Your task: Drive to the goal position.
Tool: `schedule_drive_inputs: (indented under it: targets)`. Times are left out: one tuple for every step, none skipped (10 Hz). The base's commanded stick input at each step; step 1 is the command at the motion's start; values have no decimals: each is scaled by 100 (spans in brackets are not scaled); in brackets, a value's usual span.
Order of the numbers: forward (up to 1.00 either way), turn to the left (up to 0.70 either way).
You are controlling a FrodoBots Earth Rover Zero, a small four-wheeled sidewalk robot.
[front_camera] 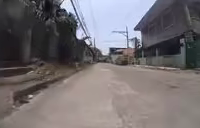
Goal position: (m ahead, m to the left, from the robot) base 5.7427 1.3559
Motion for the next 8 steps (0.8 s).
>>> schedule_drive_inputs:
  targets:
    - [100,0]
    - [100,0]
    - [100,0]
    - [100,0]
    - [100,0]
    - [100,0]
    - [100,0]
    - [100,0]
